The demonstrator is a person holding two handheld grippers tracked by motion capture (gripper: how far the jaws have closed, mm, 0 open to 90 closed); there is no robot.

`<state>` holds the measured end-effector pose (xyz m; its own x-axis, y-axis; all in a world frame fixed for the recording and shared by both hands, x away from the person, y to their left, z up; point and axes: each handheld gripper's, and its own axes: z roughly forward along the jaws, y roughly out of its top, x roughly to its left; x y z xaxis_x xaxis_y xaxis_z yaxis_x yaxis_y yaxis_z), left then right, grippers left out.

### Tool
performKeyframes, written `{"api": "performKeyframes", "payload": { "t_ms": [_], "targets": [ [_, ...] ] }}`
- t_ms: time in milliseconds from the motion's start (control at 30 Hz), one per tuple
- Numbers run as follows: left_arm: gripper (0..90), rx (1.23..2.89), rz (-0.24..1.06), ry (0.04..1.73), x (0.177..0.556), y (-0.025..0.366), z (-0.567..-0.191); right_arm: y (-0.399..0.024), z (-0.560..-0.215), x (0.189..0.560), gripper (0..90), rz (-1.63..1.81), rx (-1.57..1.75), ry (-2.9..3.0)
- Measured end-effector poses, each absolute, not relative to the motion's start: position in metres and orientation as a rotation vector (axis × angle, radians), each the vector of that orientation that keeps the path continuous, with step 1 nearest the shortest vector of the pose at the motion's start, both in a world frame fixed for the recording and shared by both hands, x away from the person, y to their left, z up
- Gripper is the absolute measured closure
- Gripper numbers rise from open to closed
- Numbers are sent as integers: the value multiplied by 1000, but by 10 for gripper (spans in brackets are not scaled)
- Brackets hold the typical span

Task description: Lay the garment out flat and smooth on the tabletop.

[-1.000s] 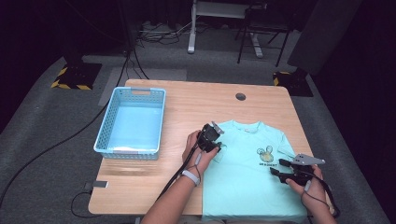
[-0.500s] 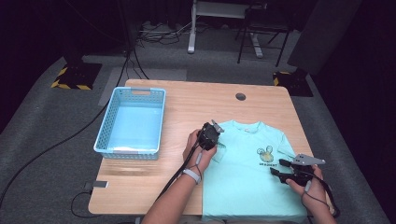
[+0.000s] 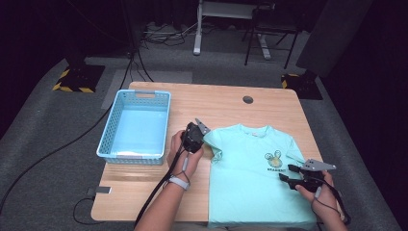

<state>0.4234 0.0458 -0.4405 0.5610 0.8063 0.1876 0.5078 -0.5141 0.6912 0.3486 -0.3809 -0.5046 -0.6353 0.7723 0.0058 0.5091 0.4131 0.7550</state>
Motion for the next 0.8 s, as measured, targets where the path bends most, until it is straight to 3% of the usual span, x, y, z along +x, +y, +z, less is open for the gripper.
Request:
{"api": "performKeyframes", "payload": {
  "t_ms": [100, 167, 333, 567, 800],
  "targets": [
    [865, 2203, 684, 1125, 422, 59, -445, -381, -505, 349, 388, 1066, 1104, 2330],
    [732, 2163, 701, 1190, 422, 67, -448, -381, -505, 349, 388, 1066, 1105, 2330],
    [607, 2108, 664, 1187, 418, 66, -447, -381, -504, 349, 387, 1066, 1104, 2330],
    [540, 2114, 623, 1045, 406, 33, -439, -381, -496, 354, 395, 1006, 1114, 2361],
    [481, 2164, 527, 921, 384, 6, -448, -385, -471, 372, 473, 957, 1120, 2302]
  ]
}}
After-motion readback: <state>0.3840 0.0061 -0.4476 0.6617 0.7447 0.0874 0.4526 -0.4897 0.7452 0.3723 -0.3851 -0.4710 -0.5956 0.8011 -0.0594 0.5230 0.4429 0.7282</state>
